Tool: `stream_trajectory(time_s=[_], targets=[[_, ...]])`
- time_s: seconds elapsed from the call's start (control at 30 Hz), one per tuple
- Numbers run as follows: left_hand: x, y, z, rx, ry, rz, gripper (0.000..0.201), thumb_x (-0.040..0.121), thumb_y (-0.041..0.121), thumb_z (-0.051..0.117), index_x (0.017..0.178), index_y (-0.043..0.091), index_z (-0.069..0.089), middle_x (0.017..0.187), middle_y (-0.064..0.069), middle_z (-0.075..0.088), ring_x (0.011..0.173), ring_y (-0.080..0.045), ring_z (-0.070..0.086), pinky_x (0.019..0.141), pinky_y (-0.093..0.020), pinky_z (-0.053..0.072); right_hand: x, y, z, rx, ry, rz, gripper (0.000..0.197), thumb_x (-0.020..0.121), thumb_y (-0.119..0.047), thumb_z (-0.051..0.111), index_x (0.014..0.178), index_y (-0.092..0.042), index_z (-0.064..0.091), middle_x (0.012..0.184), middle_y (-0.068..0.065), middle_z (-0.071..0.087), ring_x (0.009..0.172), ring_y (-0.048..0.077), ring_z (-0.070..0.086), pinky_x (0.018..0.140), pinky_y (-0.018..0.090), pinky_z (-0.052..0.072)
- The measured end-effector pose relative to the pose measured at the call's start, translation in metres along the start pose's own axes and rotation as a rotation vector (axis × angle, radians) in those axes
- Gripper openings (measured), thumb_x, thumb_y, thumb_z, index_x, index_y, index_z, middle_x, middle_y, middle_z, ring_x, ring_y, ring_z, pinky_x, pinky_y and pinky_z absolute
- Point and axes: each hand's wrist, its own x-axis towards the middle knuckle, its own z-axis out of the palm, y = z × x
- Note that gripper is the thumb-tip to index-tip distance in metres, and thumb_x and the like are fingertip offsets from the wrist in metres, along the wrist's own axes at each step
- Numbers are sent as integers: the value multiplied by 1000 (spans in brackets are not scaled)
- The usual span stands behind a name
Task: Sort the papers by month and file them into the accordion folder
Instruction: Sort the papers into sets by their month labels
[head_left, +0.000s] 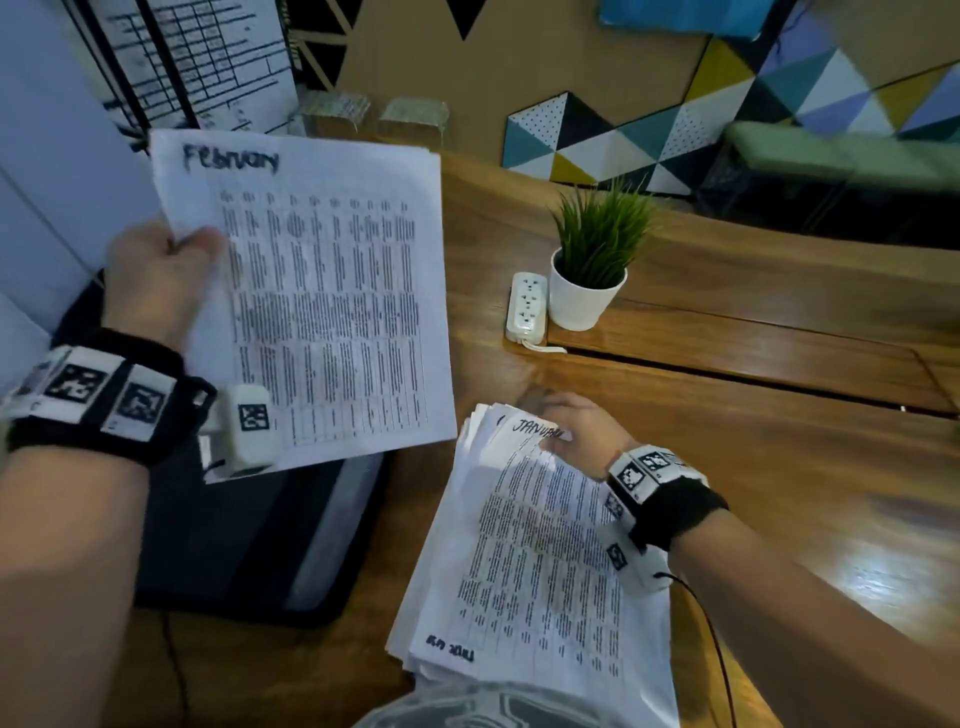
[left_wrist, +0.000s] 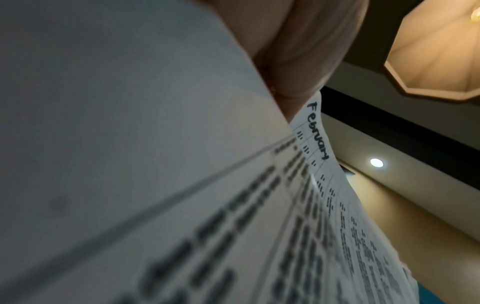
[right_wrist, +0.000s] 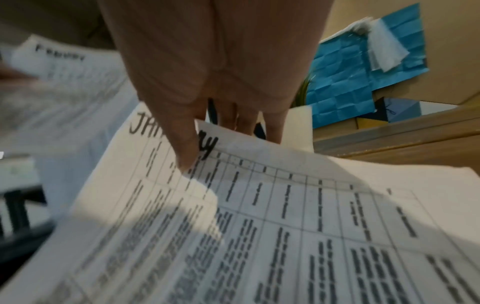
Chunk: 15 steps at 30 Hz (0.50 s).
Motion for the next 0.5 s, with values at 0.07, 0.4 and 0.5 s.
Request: stream_trajectory(time_s=[0.07,0.4,0.5], targets=[[3,0,-6,-4,-12,-8,37,91,23,49,92,-13,57,41,9,48,35,4,44,35,-5,27,-22,-7,-21,160,-7,7,12,88,-22,61,98,-28,65,107,-9,63,98,10,58,89,31,47],[-77,-23,73,-147,-459,-186,17,93,17,55,100,7,66,96,-10,65,88,-23,60,77,-32,45,-116,-48,-123,406,-205,-98,22,79,-25,63,100,-22,70,99,-11,72,95,9,66,89,33,51],[-107,-33,103,-196,-608,-250,14,90,17,57,91,8,68,94,-15,68,86,-28,63,79,-39,50,-109,-52,-146,408,-159,-83,22,78,-21,65,100,-22,68,98,-13,72,93,7,67,86,28,51]])
